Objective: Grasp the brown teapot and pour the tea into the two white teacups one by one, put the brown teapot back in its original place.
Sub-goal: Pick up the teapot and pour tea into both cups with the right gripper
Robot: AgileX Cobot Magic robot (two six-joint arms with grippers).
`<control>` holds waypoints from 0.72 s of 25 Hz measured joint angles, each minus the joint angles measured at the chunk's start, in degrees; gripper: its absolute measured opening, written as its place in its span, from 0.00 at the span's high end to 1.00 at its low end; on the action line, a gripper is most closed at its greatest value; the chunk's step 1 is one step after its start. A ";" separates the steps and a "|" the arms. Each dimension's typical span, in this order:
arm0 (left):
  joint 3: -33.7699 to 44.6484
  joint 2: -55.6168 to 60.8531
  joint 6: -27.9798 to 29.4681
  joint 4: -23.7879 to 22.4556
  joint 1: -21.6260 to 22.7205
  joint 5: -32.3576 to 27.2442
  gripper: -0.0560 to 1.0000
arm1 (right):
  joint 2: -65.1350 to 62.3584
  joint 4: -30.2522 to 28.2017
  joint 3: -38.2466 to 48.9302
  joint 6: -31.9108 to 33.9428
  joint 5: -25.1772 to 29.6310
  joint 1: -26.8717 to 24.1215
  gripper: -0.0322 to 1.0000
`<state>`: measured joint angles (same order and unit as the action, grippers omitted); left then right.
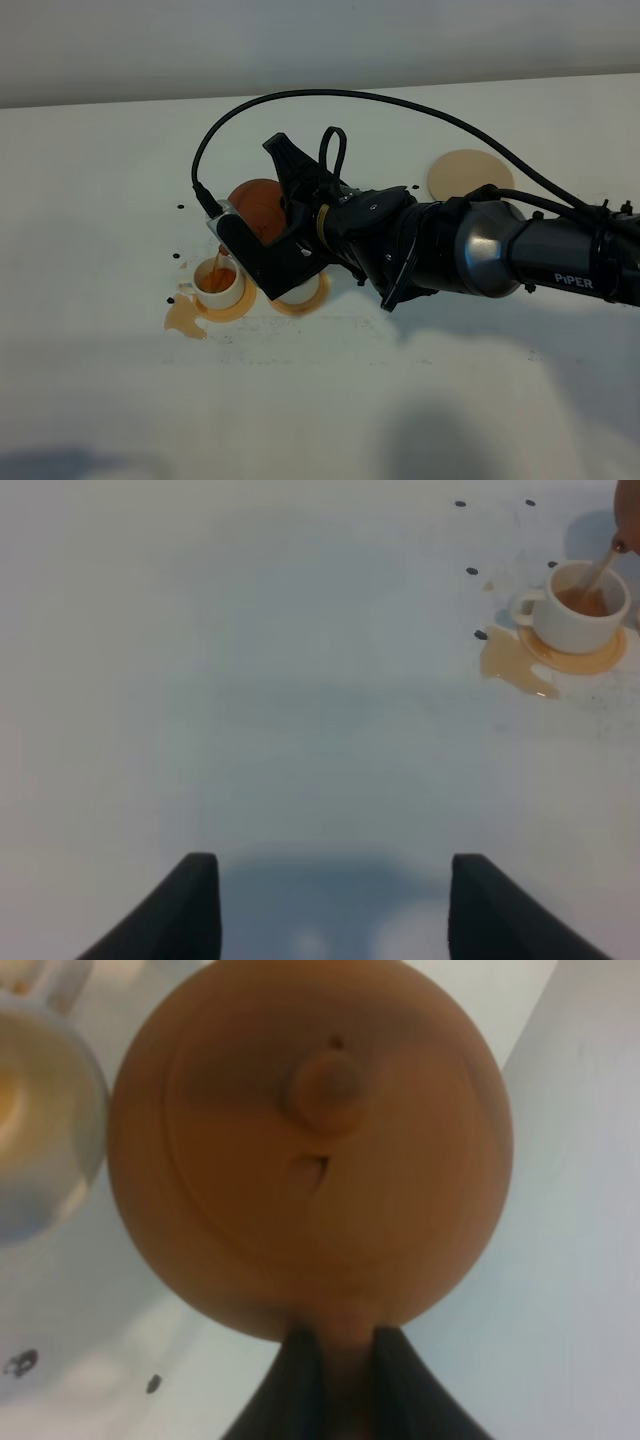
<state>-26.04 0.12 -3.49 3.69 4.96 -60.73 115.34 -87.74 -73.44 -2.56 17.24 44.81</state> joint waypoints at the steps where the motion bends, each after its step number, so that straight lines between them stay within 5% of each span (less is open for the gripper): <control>1: 0.00 0.00 0.00 0.00 0.00 0.00 0.47 | 0.00 0.00 0.00 -0.02 0.06 0.00 0.86; 18: 0.00 0.00 0.00 0.00 0.00 0.00 0.47 | 0.00 -0.50 0.00 -1.51 0.37 0.00 0.86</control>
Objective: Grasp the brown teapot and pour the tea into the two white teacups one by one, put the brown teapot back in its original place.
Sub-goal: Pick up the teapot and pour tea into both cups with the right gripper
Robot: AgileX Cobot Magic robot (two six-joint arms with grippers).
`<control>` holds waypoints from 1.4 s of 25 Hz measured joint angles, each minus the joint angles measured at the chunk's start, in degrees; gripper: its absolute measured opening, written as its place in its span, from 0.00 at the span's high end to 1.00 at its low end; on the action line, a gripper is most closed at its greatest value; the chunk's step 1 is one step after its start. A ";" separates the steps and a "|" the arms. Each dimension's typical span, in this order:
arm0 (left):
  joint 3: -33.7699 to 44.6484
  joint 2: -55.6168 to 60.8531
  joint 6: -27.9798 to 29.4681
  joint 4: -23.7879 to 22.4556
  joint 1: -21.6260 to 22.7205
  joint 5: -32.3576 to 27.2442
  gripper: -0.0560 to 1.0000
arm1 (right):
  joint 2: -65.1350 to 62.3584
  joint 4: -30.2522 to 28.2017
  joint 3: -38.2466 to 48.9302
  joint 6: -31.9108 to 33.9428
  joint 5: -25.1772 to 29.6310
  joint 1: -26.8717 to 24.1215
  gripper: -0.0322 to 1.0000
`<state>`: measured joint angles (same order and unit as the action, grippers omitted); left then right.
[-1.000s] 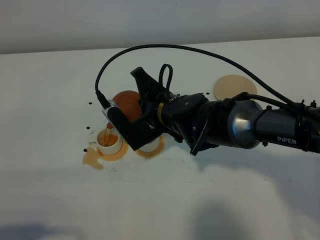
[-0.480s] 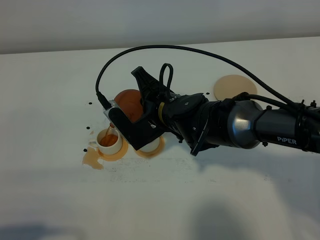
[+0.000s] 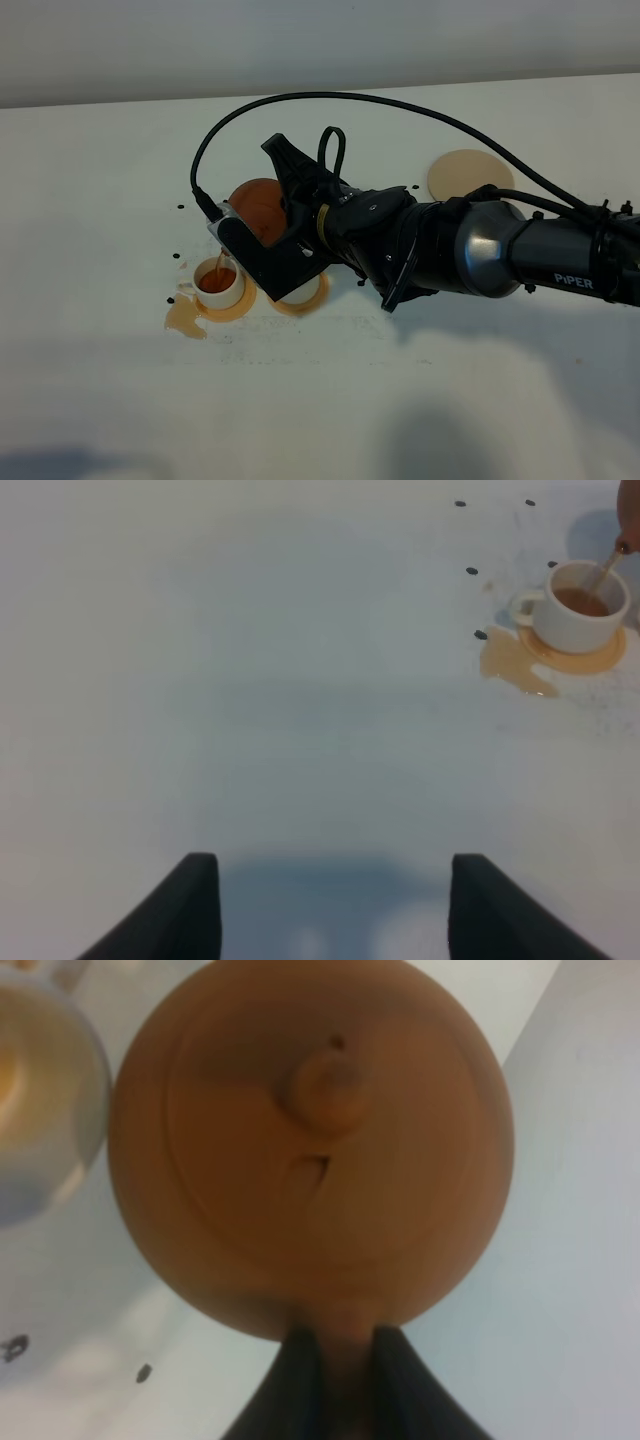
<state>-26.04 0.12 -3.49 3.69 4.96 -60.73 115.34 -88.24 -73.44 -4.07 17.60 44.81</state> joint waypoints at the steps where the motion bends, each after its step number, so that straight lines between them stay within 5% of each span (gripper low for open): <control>1: 0.00 0.00 0.00 0.00 0.00 0.00 0.47 | 0.00 -0.06 0.00 0.00 0.00 0.00 0.86; 35: 0.00 0.00 0.00 0.00 0.00 0.00 0.47 | 0.00 -3.59 0.00 -0.10 1.04 0.00 0.86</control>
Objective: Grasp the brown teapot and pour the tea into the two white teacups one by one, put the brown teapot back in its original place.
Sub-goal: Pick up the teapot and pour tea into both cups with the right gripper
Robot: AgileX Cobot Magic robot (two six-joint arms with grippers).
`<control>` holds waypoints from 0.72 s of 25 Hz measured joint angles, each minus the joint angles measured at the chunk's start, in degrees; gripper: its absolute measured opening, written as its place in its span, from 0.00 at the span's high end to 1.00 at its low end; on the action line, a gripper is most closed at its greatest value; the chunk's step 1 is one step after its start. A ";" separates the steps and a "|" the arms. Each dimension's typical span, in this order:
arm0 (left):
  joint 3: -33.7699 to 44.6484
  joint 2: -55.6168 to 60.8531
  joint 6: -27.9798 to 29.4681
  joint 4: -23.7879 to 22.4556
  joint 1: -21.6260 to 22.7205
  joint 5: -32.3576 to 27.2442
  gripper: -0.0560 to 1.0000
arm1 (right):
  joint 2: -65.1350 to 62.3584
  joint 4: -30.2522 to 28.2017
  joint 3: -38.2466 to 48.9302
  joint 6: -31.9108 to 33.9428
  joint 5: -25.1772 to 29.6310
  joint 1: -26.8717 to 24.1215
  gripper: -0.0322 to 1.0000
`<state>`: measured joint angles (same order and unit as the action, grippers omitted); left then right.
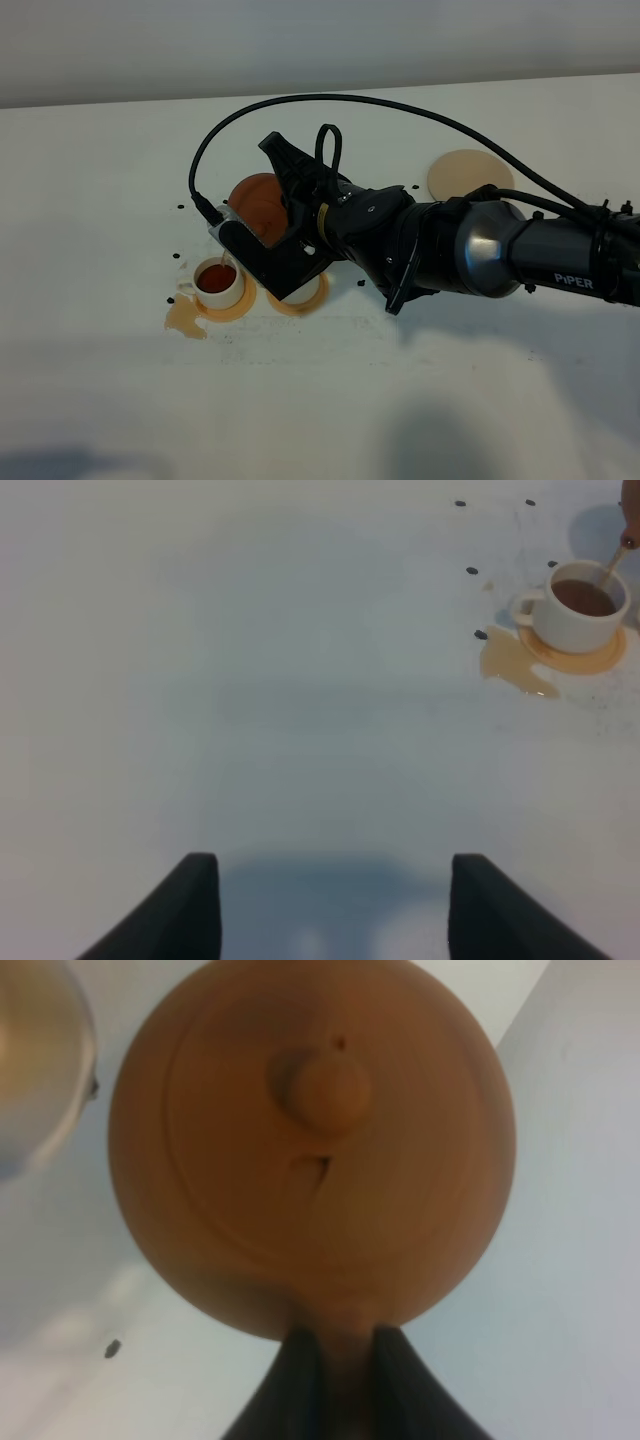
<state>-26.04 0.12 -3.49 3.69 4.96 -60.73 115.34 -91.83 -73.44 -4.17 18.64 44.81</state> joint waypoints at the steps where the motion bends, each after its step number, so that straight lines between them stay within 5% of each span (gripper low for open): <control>1: 0.00 0.00 0.00 0.00 0.00 0.00 0.47 | 0.00 0.00 0.00 0.00 0.00 0.00 0.86; 18: 0.00 0.00 0.00 0.00 0.00 0.00 0.47 | 0.00 -0.40 0.00 0.06 -0.05 0.00 0.86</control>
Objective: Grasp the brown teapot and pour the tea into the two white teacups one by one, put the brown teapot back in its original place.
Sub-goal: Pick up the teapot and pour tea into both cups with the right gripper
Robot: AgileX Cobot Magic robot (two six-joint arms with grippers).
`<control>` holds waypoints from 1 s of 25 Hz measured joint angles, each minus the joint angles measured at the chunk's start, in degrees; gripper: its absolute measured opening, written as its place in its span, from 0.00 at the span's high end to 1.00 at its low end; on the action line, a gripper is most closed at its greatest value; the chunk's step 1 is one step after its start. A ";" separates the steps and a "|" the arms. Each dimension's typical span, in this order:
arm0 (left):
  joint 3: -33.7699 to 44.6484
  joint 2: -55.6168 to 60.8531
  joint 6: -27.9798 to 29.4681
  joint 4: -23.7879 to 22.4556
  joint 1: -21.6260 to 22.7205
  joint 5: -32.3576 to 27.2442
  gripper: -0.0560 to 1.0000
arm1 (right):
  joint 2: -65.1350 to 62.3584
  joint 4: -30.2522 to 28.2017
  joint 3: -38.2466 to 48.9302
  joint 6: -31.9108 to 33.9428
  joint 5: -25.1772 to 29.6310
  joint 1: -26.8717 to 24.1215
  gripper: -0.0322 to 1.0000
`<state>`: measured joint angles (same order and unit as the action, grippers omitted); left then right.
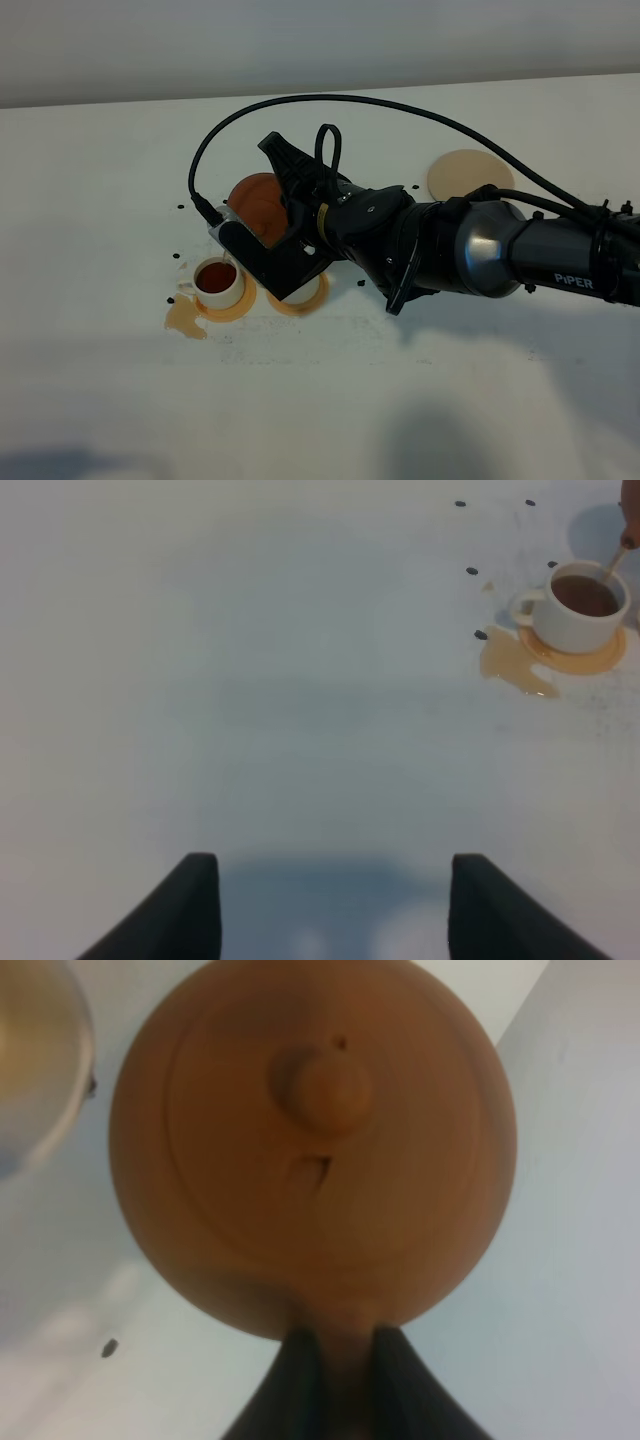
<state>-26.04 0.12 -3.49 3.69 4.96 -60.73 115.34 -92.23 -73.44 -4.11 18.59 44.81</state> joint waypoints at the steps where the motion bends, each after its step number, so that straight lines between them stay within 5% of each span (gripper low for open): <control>1: 0.00 0.00 0.00 0.00 0.00 0.00 0.47 | 0.00 0.06 0.00 0.00 -0.13 0.00 0.86; 17: 0.00 0.00 0.00 0.00 0.00 0.00 0.47 | 0.00 10.15 -1.81 9.50 -2.07 0.00 0.86; 25: 0.00 0.00 0.00 0.00 0.00 0.00 0.47 | 0.00 26.25 -8.33 8.03 -1.96 0.00 0.86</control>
<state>-26.04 0.12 -3.49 3.69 4.96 -60.73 115.34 -65.98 -81.78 3.92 16.63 44.81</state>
